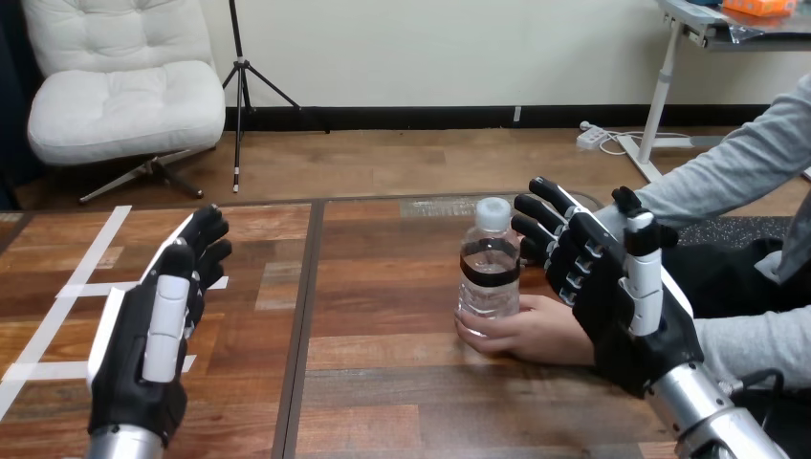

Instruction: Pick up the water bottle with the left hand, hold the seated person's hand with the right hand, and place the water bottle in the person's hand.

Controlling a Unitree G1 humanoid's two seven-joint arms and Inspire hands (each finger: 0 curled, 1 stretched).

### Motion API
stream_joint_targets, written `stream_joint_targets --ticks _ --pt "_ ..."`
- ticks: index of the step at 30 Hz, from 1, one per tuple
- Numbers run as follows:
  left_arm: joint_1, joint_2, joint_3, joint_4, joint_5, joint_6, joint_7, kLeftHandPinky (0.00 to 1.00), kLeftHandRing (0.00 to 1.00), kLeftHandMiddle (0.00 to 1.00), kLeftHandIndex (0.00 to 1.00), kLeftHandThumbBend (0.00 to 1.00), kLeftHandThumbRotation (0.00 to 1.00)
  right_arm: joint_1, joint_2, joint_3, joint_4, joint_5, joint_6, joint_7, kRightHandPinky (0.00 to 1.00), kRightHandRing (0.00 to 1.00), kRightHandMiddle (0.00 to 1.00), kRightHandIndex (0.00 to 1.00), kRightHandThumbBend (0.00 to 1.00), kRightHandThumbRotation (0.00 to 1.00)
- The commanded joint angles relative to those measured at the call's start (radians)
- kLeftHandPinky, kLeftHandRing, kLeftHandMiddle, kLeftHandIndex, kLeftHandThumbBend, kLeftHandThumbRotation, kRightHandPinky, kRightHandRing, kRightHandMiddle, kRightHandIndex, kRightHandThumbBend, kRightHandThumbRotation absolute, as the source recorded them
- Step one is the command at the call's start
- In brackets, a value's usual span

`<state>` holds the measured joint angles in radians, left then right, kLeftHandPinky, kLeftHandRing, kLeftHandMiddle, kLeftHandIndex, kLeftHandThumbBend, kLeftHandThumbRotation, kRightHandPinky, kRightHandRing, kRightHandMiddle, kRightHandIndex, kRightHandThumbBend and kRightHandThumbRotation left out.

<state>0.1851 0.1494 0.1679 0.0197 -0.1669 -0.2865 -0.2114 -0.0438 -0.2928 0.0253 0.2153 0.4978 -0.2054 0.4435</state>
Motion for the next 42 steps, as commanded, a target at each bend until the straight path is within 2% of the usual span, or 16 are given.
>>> stream_joint_targets --ticks 1,14,20,25,29,38,42 --pt "-0.056 -0.024 -0.034 -0.099 -0.016 -0.025 -0.003 0.93 0.90 0.91 0.89 0.82 0.97 -0.008 0.049 -0.047 -0.202 0.049 0.030 -0.029 1.00 0.95 0.94 0.96 1.00 1.00" --pt "-0.039 -0.034 -0.043 -0.119 -0.011 -0.022 -0.013 0.92 0.89 0.90 0.89 0.78 0.98 0.050 0.081 -0.060 -0.298 0.054 0.070 -0.060 1.00 0.96 0.94 0.95 1.00 1.00" --pt "-0.018 -0.028 -0.046 -0.150 -0.021 -0.008 -0.023 0.92 0.90 0.90 0.89 0.78 0.98 0.078 0.101 -0.066 -0.341 0.062 0.087 -0.068 1.00 0.95 0.93 0.95 1.00 1.00" --pt "0.009 -0.020 -0.042 -0.176 -0.026 -0.004 -0.038 0.93 0.90 0.90 0.89 0.78 0.97 0.103 0.113 -0.069 -0.373 0.047 0.086 -0.072 1.00 0.95 0.93 0.95 1.00 1.00" --pt "0.019 -0.012 -0.035 -0.176 -0.029 -0.017 -0.054 0.94 0.90 0.90 0.89 0.78 0.97 0.110 0.118 -0.074 -0.372 0.039 0.071 -0.053 1.00 0.96 0.94 0.95 1.00 1.00" --pt "0.030 -0.023 -0.024 -0.196 -0.033 -0.014 -0.045 0.93 0.90 0.90 0.89 0.75 0.97 0.118 0.127 -0.079 -0.374 0.030 0.064 -0.040 1.00 0.99 0.96 0.97 1.00 1.00" --pt "0.023 -0.028 -0.024 -0.193 -0.040 -0.016 -0.045 0.93 0.90 0.90 0.89 0.75 0.97 0.123 0.137 -0.080 -0.377 0.023 0.067 -0.053 1.00 1.00 0.97 0.98 1.00 1.00"
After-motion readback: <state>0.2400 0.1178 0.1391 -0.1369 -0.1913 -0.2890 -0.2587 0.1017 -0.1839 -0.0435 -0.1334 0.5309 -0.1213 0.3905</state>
